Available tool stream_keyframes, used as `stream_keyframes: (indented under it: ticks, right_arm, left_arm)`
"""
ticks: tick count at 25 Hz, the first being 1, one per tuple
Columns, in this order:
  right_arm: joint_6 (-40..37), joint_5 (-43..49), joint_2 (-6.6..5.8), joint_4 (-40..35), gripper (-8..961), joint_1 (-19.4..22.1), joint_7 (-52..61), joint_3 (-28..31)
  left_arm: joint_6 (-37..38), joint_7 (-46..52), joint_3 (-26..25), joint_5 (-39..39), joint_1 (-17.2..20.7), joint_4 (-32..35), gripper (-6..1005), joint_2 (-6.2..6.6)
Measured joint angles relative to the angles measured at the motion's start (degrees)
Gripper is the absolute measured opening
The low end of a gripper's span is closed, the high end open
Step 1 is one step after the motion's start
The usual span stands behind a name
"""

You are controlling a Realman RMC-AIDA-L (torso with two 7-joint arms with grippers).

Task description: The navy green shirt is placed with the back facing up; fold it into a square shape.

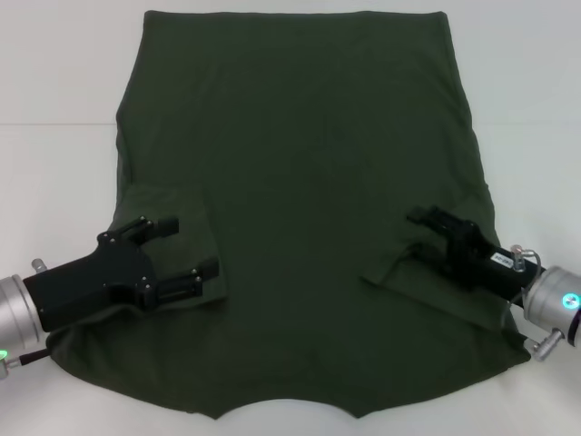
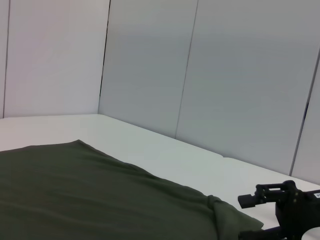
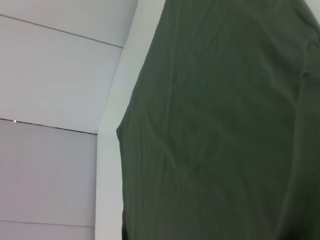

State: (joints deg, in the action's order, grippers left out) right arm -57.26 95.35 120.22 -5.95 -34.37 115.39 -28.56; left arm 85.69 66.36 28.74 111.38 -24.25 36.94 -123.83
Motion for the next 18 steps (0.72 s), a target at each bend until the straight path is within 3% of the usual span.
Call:
stream_keyframes:
  ticks: [18]
  right_arm:
    - [0.9,0.1,0.36,0.9,803,-8.1,-1.8,-0.1]
  left_arm:
    - [0.6,-0.2,0.0,-0.2,1.0,0.1,946,0.0]
